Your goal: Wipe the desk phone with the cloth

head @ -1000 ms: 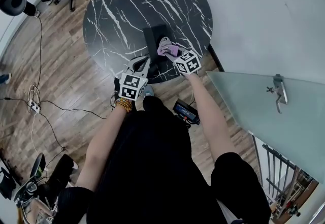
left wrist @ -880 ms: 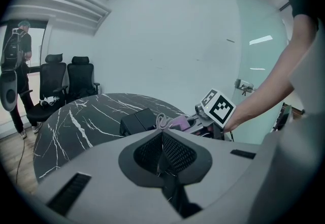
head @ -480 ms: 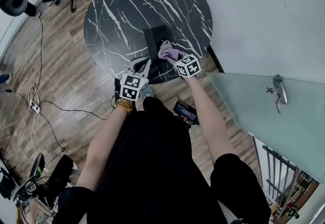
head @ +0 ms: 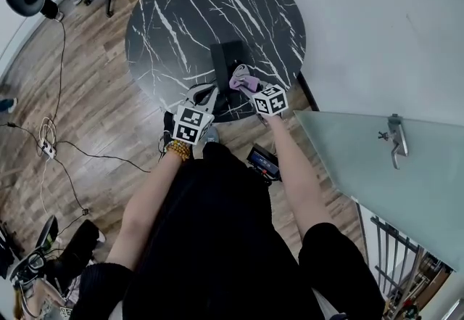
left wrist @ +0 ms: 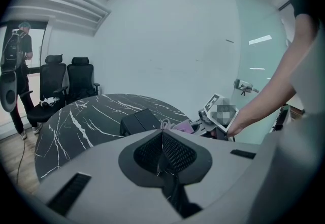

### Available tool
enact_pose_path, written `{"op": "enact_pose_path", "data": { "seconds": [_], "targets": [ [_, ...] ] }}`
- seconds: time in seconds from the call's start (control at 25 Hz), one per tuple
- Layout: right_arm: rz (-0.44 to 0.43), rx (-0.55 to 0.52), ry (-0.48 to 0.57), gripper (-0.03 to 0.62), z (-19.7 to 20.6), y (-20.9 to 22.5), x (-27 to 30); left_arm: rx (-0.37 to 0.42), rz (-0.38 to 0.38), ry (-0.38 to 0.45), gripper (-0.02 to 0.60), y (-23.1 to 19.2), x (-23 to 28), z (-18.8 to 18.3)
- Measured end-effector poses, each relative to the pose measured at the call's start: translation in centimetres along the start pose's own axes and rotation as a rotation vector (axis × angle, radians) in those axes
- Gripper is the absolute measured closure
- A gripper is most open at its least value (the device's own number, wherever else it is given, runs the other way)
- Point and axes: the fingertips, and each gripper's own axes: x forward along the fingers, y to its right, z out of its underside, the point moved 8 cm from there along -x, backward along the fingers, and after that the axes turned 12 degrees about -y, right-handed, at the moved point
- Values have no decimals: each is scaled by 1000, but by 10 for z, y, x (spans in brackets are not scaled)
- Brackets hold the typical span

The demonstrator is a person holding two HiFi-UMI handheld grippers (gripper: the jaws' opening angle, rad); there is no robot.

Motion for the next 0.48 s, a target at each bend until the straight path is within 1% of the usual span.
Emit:
{"op": "enact_pose_path", "data": {
  "seconds": [0.12, 0.2, 0.28, 0.36, 0.48],
  "targets": [
    [-7, 16, -1, 516, -1, -4, -5, 14, 1, 5, 568, 1, -4, -1],
    [4, -3, 36, 516, -8, -9, -16, 26, -1, 16, 568, 1, -7, -4],
    [5, -7, 119, 516, -21, -15, -32, 35, -9, 35, 568, -1, -13, -10],
    [5, 1, 225, 516, -37, -24, -52, 38, -22, 62, 568, -3, -19, -17],
    [40, -2, 381, 516, -60, -43, -85, 49, -35, 119, 568, -2, -31, -34]
  ]
}}
